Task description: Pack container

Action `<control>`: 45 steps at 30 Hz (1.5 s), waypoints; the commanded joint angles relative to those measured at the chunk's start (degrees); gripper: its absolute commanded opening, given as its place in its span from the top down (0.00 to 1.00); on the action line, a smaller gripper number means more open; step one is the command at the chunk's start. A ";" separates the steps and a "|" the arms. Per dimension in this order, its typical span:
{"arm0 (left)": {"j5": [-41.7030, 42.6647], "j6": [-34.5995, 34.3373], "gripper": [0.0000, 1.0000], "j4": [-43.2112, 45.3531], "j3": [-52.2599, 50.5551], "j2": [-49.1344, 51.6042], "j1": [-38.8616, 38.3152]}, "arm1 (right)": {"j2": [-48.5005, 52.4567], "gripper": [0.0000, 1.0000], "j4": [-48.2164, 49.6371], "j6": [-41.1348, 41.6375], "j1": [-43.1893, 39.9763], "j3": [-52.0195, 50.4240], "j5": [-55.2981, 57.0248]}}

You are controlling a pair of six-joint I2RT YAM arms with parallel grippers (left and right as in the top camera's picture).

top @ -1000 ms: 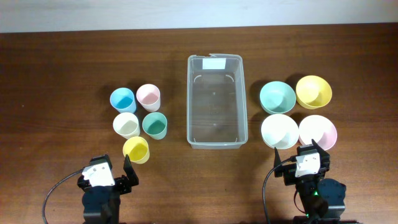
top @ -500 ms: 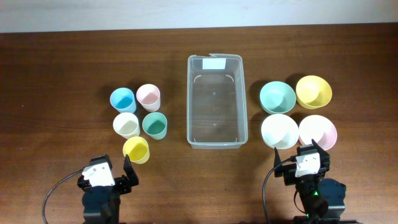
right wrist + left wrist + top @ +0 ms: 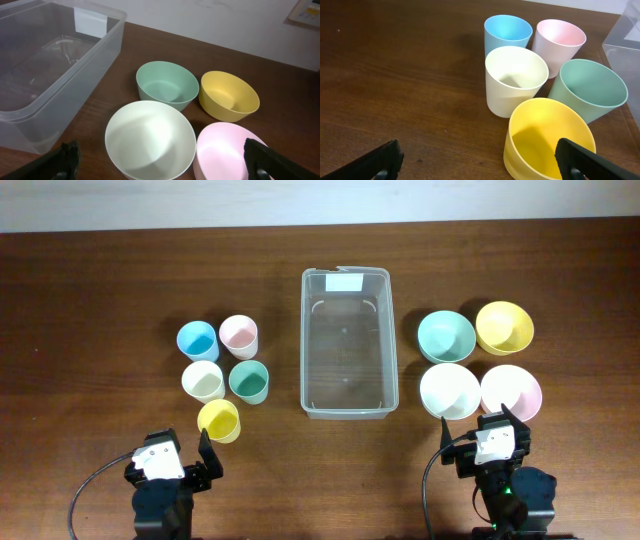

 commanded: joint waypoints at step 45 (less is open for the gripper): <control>0.63 0.90 0.01 0.11 -0.52 -0.55 0.13 | -0.44 0.01 6.75 4.96 0.24 -0.42 -33.42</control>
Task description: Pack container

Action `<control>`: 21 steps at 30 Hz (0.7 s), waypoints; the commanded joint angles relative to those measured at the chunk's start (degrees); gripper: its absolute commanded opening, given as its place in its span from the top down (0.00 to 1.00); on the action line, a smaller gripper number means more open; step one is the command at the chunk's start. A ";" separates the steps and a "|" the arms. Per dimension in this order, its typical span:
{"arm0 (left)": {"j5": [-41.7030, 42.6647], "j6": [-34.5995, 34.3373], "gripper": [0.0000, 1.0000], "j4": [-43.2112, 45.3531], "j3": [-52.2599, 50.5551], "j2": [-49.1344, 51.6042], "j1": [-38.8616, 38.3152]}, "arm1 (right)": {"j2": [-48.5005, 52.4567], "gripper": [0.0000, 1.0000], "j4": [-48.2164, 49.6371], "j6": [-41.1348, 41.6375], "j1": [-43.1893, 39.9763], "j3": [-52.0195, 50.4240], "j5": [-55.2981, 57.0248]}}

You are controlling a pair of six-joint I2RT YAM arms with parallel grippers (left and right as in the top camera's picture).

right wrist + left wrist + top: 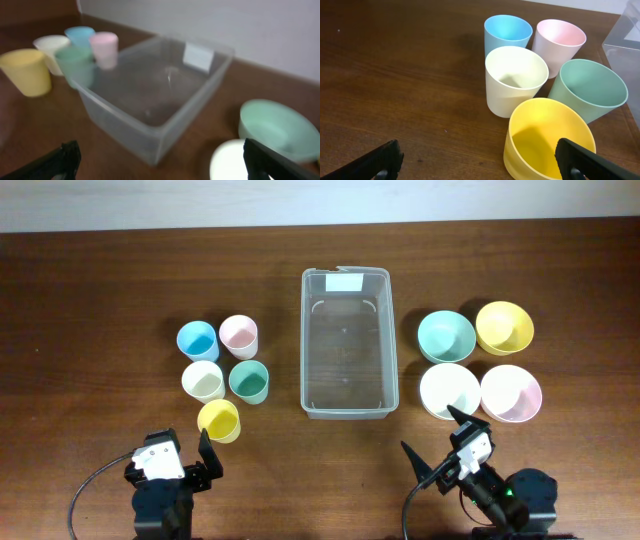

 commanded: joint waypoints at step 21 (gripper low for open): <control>0.61 0.90 0.01 0.09 -0.52 -0.55 0.13 | 46.07 0.01 -22.86 18.36 -14.40 51.32 24.20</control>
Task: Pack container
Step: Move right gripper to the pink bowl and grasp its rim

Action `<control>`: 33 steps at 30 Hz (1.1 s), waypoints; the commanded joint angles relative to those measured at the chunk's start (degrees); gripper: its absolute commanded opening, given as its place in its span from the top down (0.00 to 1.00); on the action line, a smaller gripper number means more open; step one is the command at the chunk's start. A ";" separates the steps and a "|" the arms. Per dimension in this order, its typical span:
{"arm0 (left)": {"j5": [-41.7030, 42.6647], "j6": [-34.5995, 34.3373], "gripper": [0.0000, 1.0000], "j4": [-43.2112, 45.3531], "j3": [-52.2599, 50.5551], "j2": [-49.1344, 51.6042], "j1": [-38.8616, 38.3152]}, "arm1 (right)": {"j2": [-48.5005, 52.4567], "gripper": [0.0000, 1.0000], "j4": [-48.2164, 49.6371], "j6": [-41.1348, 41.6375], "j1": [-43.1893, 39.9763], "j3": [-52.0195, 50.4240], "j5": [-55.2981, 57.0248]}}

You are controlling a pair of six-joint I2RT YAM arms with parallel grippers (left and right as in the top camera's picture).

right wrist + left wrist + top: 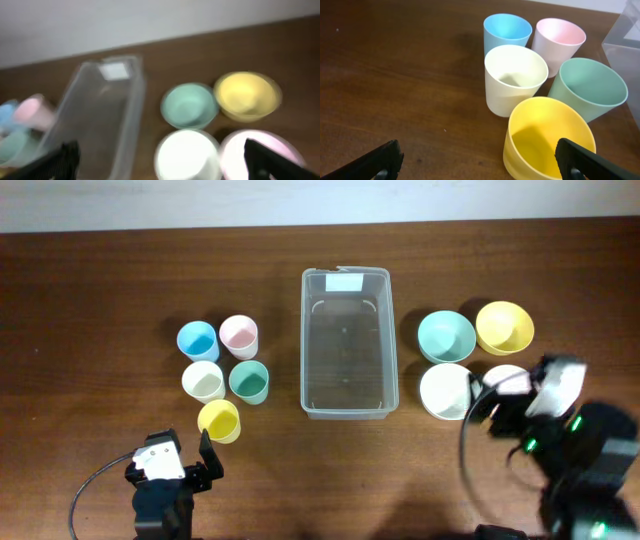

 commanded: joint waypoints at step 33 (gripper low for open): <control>0.42 0.90 0.01 0.09 -0.33 -0.46 0.13 | 71.34 0.31 -8.81 11.10 -27.63 20.06 -5.35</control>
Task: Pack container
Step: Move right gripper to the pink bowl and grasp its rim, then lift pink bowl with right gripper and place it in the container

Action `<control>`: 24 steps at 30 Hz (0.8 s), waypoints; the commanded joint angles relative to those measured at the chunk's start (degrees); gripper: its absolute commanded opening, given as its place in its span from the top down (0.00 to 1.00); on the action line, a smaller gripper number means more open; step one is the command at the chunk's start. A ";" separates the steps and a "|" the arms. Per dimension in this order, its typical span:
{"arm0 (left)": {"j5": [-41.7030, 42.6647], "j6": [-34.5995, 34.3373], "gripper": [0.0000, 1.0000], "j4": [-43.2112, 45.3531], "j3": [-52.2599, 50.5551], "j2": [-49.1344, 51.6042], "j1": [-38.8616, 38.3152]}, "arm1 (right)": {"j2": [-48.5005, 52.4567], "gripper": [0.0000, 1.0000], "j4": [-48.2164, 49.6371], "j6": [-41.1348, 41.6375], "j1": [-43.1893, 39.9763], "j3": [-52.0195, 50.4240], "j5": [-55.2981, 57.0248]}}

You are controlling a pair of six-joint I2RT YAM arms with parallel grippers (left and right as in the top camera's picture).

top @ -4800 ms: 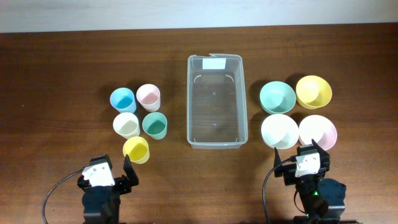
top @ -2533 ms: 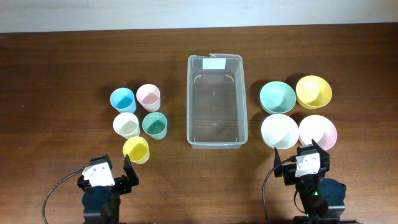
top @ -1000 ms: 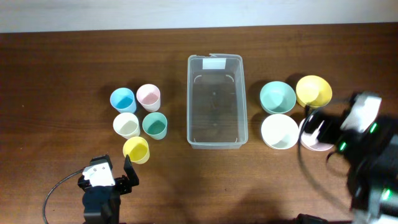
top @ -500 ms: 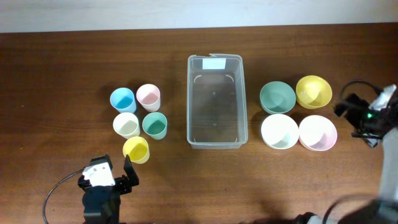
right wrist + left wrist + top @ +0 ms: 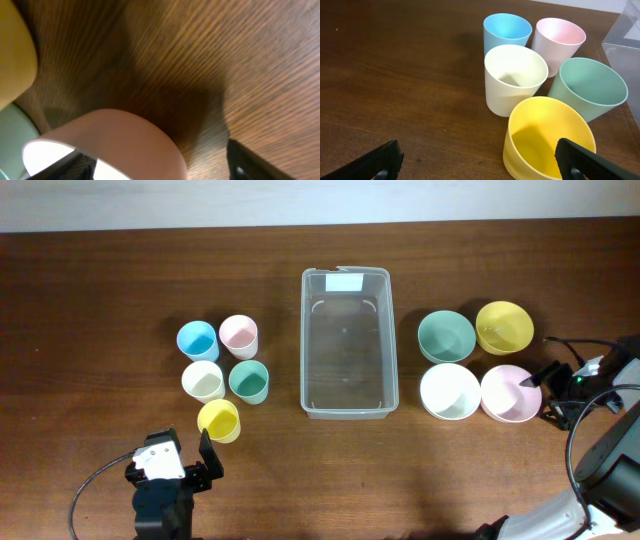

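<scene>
A clear plastic container (image 5: 345,340) stands mid-table with nothing in it. Left of it are blue (image 5: 197,340), pink (image 5: 238,335), cream (image 5: 203,380), green (image 5: 249,381) and yellow (image 5: 218,420) cups. To its right sit green (image 5: 446,337), yellow (image 5: 504,327), white (image 5: 450,391) and pink (image 5: 510,393) bowls. My right gripper (image 5: 543,393) is open, low at the pink bowl's (image 5: 115,135) right rim, one finger inside and one outside. My left gripper (image 5: 477,162) is open at the front, just short of the yellow cup (image 5: 547,137).
The yellow bowl (image 5: 12,55) and green bowl (image 5: 15,135) lie close beside the pink one. The right arm's cable (image 5: 580,440) loops near the table's right edge. Bare brown table (image 5: 100,300) extends left of the cups.
My right gripper was higher, above the white and pink bowls. It is now down at the pink bowl's right rim, straddling it, with the arm reaching in from the right edge. Left arm unchanged.
My right gripper rested open at the front right, facing the bowls. Then it was turned toward the container, then it looked down on the bowls from above, and now it straddles the pink bowl's rim. The left gripper stayed open near the yellow cup throughout.
</scene>
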 commanded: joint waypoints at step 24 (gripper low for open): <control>0.39 0.90 0.01 0.09 -0.31 -0.46 0.13 | -13.57 0.96 -12.35 0.48 0.57 5.84 -0.92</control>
